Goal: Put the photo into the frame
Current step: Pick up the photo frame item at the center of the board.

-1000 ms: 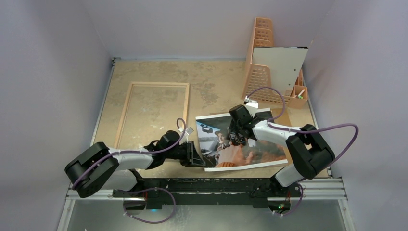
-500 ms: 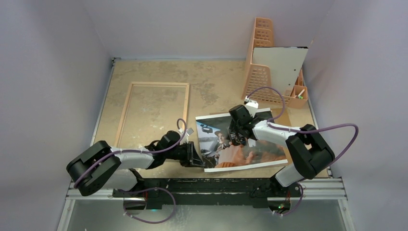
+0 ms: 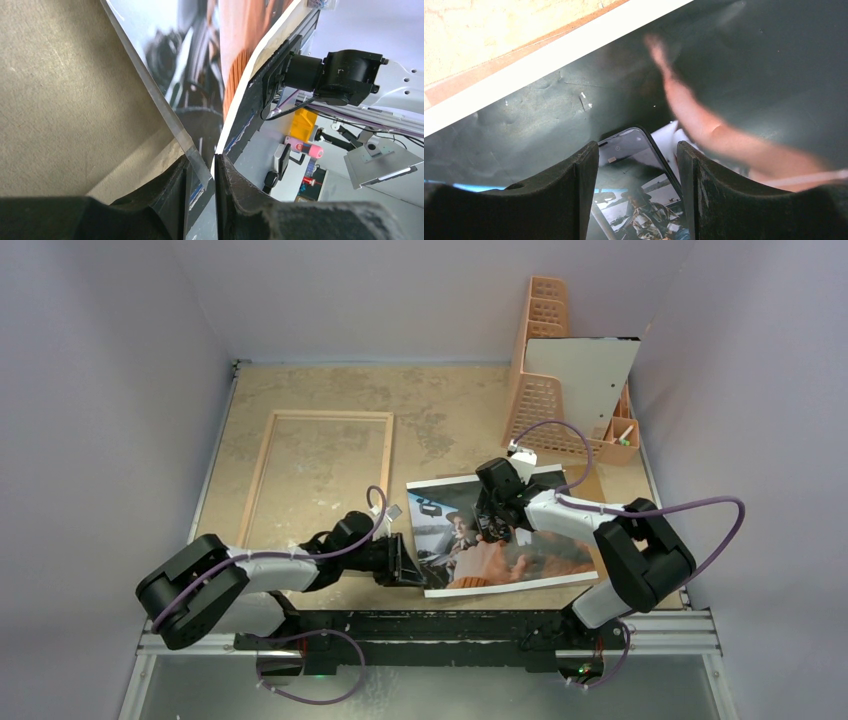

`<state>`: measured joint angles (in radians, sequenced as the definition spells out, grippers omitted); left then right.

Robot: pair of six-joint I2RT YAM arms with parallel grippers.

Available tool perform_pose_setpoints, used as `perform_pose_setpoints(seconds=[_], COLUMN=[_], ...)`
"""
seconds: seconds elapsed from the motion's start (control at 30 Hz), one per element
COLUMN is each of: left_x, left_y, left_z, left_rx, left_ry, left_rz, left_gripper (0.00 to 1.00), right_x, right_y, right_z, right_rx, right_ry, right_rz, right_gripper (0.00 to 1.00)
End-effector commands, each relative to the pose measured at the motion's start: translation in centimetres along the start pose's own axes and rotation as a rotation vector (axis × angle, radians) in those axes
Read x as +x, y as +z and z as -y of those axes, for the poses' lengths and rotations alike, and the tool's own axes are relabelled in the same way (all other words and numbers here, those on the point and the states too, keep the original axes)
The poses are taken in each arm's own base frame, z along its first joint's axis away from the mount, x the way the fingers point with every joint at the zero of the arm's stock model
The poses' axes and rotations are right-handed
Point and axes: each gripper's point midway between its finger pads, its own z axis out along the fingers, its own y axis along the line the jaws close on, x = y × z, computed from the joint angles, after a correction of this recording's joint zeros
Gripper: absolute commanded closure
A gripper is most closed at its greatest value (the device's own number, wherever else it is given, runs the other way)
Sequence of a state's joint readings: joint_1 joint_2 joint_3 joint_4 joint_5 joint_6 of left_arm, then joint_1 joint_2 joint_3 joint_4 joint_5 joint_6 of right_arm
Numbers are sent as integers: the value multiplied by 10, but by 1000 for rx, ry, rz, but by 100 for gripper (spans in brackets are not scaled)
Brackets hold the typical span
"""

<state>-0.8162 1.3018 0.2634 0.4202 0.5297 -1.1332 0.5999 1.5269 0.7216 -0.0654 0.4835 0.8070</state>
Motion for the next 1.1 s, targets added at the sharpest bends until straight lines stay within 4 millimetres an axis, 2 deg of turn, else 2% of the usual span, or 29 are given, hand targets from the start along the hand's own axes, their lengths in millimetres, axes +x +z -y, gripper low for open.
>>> perform_pose_setpoints(seconds=[0.0,0.23,0.43,0.6,0.83,1.0,1.07], left_x=[-2,-2,-3,-10,-37,-56,-63], left_y=[-3,-5,-5,-7,-17,-33,-38], left_z=[0,-1,1,15,41,66,76], left_rx=[14,10,17,37,-82,-177,-202], left_ry=[13,12,16,37,118,177,198], left_rz=[13,20,23,38,71,85,90], left_gripper=[76,85,100,100,100,100,100], right_x=[43,43,42,33,-5,-50,-69], right_y=[4,4,3,-3,-22,-48,-60], right_z=[27,27,26,23,22,16,8], right_rx=[74,72,68,52,86,88,52], right_ry=[-42,-43,-39,-29,-2,27,45], right_rz=[-144,-144,-140,-119,-21,92,143], right_gripper=[39,39,39,38,32,27,26])
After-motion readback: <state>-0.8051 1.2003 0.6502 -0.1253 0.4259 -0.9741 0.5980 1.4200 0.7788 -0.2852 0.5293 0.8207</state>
